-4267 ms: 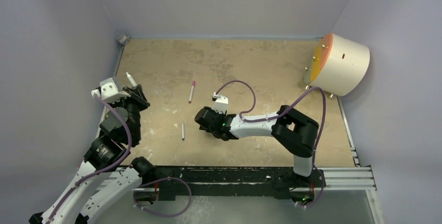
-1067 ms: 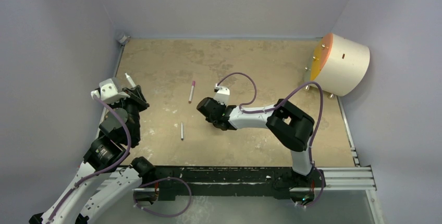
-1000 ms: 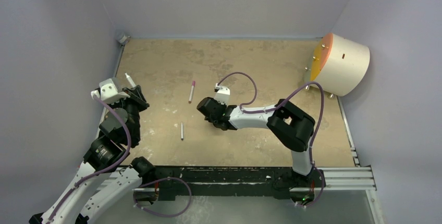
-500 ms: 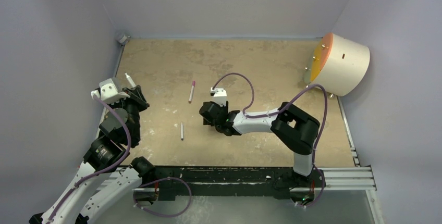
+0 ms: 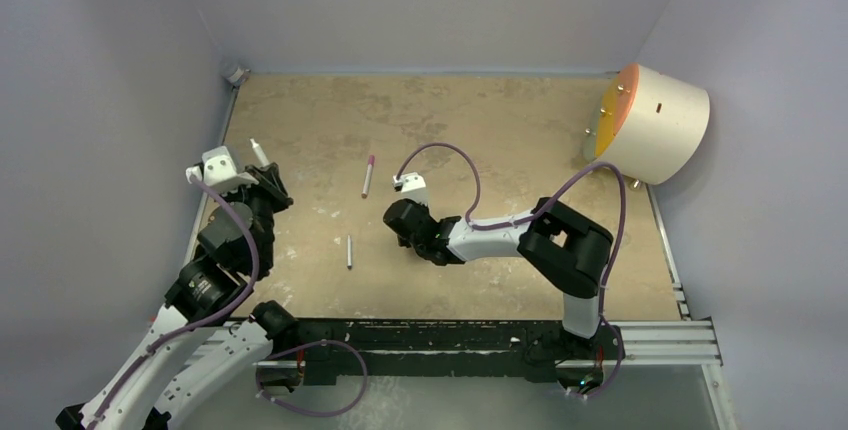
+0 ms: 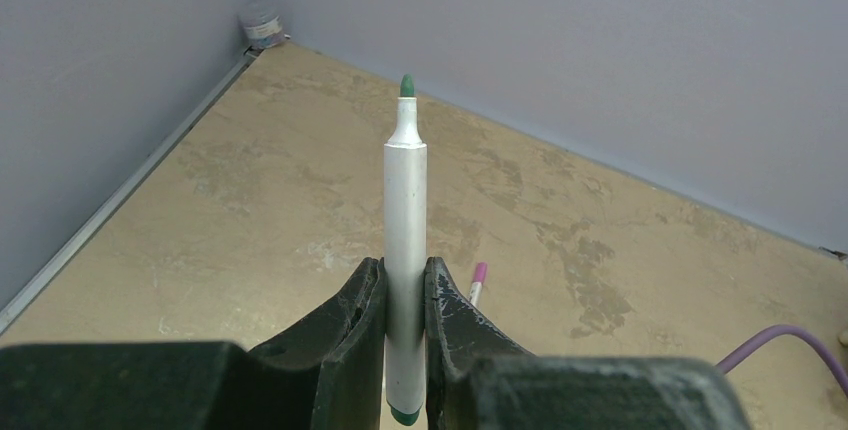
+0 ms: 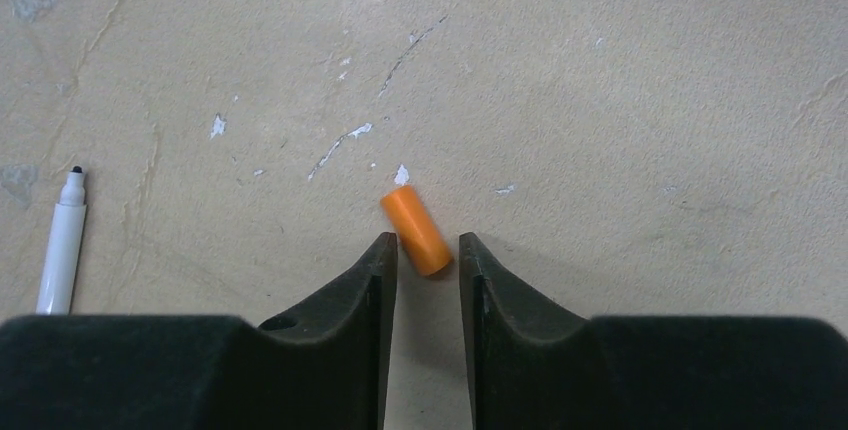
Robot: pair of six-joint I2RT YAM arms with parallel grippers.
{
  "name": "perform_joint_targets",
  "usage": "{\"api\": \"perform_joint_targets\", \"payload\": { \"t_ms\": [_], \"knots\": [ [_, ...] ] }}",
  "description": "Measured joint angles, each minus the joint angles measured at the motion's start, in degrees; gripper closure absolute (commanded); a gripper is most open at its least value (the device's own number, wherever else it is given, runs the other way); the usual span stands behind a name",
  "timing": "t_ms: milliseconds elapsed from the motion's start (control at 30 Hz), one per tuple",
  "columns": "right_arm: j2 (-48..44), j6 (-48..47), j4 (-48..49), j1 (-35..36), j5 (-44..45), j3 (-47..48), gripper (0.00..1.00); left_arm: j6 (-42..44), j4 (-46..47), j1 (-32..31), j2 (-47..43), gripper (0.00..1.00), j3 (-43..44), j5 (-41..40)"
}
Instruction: Insert the pens into the pen caps
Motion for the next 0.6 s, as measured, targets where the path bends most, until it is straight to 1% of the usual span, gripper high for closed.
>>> {"api": "perform_joint_targets", "payload": {
  "t_ms": [67,200,233,433,600],
  "knots": [
    [0.0,-0.8,0.0,0.0,0.0,0.0,0.65,0.5,0.0,0.0,0.4,1.00,0.0,0.7],
    [0.6,-2.2,0.6,0.0,-0.2,0.4,0.53,0.9,-0.1,0.0,0.9,1.00,0.0,1.9],
    [0.8,-2.8,1.0,0.0,-0.3,0.6,0.53,1.0,-0.1,0.0,1.1,1.00,0.0,2.2],
    [1.1,-5.3,2.0,0.0,-1.2,0.7,0.60,1.0,-0.1,0.0,1.6,1.00,0.0,3.6],
    [1.7,-6.7,2.4,0.0,-1.4,1.2,0.75,1.1,-0.1,0.0,2.0,1.00,0.0,4.3]
  ]
}}
